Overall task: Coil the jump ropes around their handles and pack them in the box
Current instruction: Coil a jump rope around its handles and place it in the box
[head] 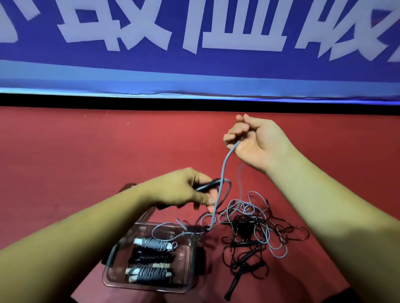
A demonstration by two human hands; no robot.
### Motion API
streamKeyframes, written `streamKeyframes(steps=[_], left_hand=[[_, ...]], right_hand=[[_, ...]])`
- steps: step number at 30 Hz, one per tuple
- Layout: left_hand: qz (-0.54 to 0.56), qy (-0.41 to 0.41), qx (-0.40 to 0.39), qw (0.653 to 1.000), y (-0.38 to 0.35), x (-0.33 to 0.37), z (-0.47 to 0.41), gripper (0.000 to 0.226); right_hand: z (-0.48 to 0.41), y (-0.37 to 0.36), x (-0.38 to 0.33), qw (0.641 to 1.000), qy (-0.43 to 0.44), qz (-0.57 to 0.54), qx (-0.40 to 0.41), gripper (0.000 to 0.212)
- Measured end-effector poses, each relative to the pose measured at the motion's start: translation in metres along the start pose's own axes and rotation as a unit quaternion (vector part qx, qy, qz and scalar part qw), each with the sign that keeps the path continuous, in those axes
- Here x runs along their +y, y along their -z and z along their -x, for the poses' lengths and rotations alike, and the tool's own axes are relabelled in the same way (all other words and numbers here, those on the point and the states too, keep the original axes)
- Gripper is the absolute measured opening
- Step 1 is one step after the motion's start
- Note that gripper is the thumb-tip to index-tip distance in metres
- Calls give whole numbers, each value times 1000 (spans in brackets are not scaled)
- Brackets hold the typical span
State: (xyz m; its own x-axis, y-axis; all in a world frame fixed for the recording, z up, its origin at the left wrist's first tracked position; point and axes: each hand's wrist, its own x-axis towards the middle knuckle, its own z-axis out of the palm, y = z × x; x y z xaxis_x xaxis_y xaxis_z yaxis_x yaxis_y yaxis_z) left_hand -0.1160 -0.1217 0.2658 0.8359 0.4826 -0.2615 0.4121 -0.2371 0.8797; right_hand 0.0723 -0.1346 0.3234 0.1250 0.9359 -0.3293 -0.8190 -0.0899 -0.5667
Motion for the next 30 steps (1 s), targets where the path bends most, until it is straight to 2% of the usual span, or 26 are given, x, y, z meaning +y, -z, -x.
streamKeyframes(steps=[2,4,6,9,11,13,15,17,19,21,23,25,27,28,30], left_hand=[[92,-6,39,995,6,2,-2,5],[174,-3,63,983,8,4,-4,7],[154,20,104,982,-2,5,-8,16],[125,50,193,972,-22,2,-20,48],[123,30,211,969,-23,0,-26,38],[87,30,171,981,-18,0,-26,22],[91,41,136,986,-14,1,-24,21],[137,26,147,979,-11,3,-23,14],[223,-6,184,957,-3,7,-23,8],[294,-34,218,930,7,12,-23,8],[348,-56,243,904,15,18,-21,9],[363,-64,270,889,21,22,-18,10],[335,-58,304,890,26,24,-15,11],[324,-53,316,890,28,22,-14,10],[332,-40,325,885,29,18,-12,11]], right_hand=[[-5,7,3,997,11,58,53,26],[-8,11,8,995,9,43,90,25],[-6,9,11,995,2,-8,102,24],[1,2,15,996,-20,-34,82,23],[5,-3,18,997,-33,-29,71,22],[5,-6,17,997,-25,-34,67,22],[2,-3,11,997,1,-19,77,23],[-1,8,3,994,25,63,91,24],[-1,18,2,971,37,220,89,30],[2,25,8,942,8,333,43,52],[8,26,19,920,-45,386,-43,70],[18,23,33,874,-90,460,-129,60],[25,21,46,817,-98,532,-199,31],[27,20,50,805,-94,545,-215,21],[28,16,53,818,-83,526,-216,20]])
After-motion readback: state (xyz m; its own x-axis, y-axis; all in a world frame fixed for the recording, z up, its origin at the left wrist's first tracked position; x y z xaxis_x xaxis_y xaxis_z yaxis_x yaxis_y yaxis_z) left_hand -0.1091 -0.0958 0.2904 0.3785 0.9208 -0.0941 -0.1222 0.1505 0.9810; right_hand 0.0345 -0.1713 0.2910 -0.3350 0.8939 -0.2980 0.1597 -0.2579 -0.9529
